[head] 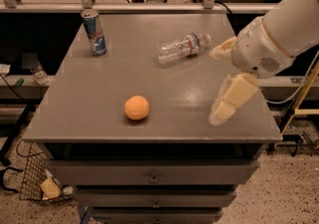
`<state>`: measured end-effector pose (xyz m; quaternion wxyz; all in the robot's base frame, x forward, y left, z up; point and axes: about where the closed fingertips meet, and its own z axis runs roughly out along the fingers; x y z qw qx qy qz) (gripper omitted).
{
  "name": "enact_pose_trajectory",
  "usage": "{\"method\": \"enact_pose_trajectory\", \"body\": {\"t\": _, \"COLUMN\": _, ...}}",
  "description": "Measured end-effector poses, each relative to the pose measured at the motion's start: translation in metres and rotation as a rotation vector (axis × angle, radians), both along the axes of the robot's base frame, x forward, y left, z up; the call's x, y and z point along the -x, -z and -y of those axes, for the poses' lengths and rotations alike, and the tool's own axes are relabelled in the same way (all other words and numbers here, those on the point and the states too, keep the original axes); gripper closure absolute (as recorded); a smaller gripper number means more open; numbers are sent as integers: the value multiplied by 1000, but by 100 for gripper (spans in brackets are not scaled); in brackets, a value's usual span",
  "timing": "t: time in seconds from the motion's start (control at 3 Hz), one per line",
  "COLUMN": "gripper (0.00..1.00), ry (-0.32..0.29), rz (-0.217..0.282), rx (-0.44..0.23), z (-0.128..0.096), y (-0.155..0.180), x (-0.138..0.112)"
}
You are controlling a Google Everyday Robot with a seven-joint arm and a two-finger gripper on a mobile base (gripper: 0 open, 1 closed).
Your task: Move orange near redbull can
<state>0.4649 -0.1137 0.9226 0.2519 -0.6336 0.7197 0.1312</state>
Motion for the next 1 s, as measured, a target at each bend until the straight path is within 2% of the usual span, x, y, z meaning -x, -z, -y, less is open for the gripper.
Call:
{"method": "enact_pose_trajectory", "body": {"t": 0.33, "gripper": 0, "ry": -74, "rz": -30, "rx": -226, "z": -76, "y": 19, "x": -1}}
{"method": "enact_pose_trajectory", "body": {"t": 0.67, "gripper": 0, "ry": -100, "rz": -43, "rx": -257, "z": -115, "y": 34, "x": 0}}
{"method": "enact_pose_trajectory", "body": {"t": 1.0, "gripper": 0, "ry": -112, "rz": -31, "rx": -222, "z": -145, "y": 45, "x": 0}}
